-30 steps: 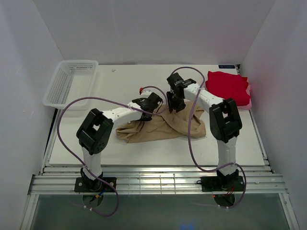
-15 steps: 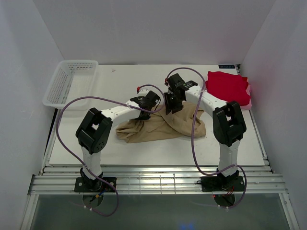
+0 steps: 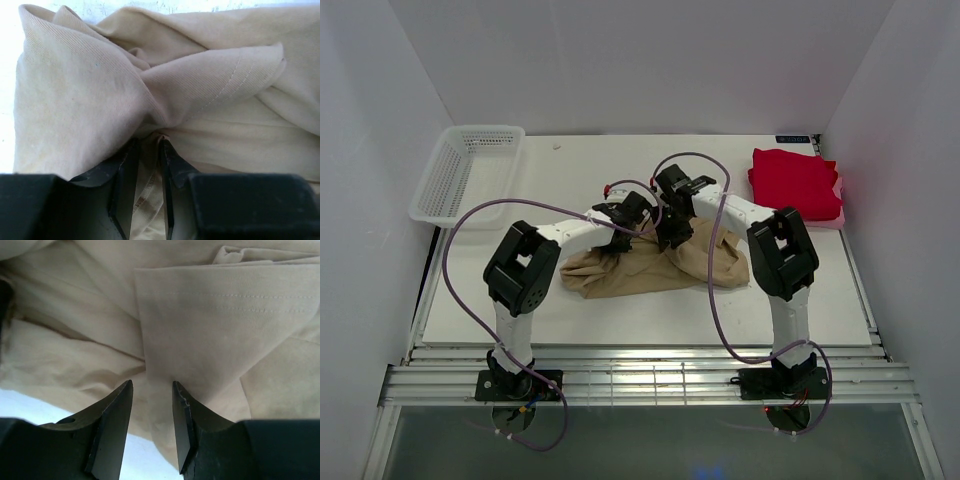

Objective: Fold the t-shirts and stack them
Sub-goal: Flatten the tshirt out

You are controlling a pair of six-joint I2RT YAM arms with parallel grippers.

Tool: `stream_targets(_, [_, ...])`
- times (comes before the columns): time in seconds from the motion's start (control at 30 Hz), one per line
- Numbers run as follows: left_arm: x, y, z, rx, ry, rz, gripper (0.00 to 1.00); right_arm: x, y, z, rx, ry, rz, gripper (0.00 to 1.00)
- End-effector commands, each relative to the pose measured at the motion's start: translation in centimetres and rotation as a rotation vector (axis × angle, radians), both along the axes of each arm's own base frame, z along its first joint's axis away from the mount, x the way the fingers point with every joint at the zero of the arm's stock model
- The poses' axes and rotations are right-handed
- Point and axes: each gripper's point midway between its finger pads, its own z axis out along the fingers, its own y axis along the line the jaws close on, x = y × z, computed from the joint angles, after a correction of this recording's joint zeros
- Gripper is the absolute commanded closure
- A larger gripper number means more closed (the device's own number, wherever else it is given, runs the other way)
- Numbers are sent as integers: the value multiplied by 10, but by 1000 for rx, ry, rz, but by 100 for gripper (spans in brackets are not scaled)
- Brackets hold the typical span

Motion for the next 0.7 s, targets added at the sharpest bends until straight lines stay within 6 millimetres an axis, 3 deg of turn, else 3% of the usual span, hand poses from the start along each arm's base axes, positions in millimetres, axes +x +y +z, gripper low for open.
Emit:
stream_targets(0.0, [9,-3,16,-44,-43,14,66,12,2,2,-20,-30,22,57])
stream_targets(0.23, [13,-14,20,-84,-44,1,66,16,-2,1,-55,-40,40,57])
stream_targets(0.5, [13,-14,21,-88,-45,-1,86,1,0,-14,-56,5,69,59])
stream_targets(0.67, [10,-12,19,-85,-39,2,87,-7,-2,-24,-73,33,80,60])
